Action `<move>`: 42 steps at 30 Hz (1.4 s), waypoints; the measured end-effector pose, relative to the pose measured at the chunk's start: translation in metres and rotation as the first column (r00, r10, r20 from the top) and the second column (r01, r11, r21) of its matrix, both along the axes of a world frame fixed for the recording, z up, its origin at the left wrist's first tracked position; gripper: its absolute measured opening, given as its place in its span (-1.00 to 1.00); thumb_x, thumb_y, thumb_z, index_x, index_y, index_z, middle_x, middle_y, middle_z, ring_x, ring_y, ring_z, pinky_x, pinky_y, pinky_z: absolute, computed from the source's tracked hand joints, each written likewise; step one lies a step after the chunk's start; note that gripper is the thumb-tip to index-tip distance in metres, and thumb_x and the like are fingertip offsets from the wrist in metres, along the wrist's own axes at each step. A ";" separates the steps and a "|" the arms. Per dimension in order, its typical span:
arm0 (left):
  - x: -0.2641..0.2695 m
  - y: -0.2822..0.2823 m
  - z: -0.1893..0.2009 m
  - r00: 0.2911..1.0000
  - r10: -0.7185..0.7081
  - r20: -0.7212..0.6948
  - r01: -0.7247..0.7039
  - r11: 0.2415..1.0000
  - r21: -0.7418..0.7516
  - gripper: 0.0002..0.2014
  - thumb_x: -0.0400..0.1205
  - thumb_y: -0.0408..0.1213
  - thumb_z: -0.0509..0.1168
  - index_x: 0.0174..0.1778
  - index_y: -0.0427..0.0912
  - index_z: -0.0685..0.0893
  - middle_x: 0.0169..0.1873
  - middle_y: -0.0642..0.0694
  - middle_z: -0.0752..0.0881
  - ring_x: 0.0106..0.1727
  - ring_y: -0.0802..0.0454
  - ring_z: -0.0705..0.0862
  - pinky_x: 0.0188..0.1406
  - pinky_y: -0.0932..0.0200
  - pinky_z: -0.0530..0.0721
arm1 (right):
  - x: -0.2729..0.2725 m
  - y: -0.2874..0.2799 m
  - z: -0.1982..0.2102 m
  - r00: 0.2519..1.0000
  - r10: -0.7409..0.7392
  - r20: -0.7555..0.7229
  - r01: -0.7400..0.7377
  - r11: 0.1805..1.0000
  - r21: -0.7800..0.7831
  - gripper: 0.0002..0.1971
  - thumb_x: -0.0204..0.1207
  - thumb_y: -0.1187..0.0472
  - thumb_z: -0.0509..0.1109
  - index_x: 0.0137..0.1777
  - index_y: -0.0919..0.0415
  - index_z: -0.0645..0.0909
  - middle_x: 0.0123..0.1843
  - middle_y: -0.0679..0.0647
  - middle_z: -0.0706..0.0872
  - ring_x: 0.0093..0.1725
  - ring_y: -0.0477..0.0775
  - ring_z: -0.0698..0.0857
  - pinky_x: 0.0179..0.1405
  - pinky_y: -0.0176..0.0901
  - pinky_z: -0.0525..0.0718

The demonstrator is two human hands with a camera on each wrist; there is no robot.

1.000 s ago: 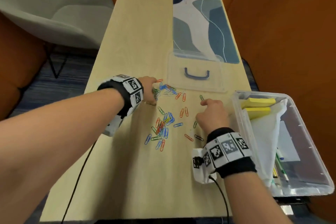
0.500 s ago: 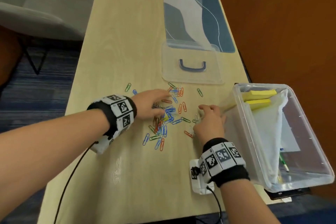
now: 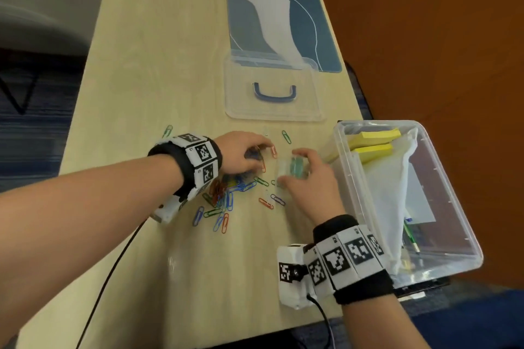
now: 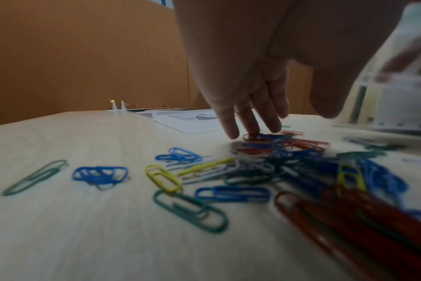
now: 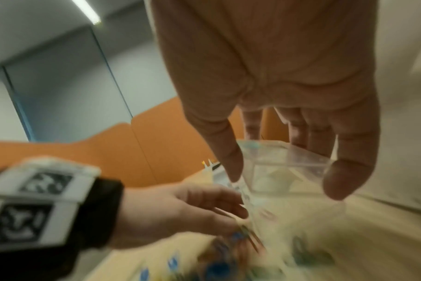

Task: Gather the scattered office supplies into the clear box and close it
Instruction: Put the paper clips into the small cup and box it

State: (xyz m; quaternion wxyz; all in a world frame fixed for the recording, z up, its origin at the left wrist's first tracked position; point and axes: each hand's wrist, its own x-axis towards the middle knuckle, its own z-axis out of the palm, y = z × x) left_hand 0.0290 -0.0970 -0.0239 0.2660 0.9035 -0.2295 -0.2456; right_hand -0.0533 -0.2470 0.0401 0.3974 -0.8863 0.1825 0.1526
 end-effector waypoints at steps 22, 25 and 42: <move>-0.030 -0.015 -0.002 0.965 -0.261 0.032 0.262 0.963 -0.061 -0.55 0.55 -0.27 0.36 0.39 -0.18 0.55 0.40 -0.10 0.56 0.41 -0.02 0.51 0.30 0.46 0.25 | 0.011 -0.021 0.061 0.905 -0.354 0.236 0.135 0.764 0.630 -0.66 0.46 0.47 0.38 -0.07 -0.02 0.42 -0.09 0.22 0.59 -0.21 0.03 0.72 -0.32 -0.05 0.77; -0.030 -0.026 0.004 0.972 -0.209 0.105 0.216 0.975 -0.057 -0.54 0.55 -0.20 0.37 0.38 -0.18 0.54 0.29 -0.16 0.59 0.31 -0.07 0.54 0.37 0.26 0.38 | 0.012 -0.022 0.061 0.878 -0.393 0.273 0.151 0.768 0.623 -0.82 0.48 0.35 0.40 -0.10 0.03 0.56 -0.11 0.16 0.59 -0.13 0.07 0.72 -0.24 -0.02 0.75; -0.052 -0.004 -0.001 0.949 -0.274 0.154 0.268 0.961 0.060 -0.64 0.65 -0.28 0.20 0.36 -0.25 0.57 0.41 -0.12 0.54 0.43 -0.03 0.50 0.42 0.28 0.33 | -0.006 -0.015 0.053 0.883 -0.443 0.158 0.240 0.714 0.658 -0.85 0.61 0.40 0.16 -0.05 0.11 0.37 -0.14 -0.10 0.57 -0.46 -0.25 0.73 -0.40 -0.01 0.77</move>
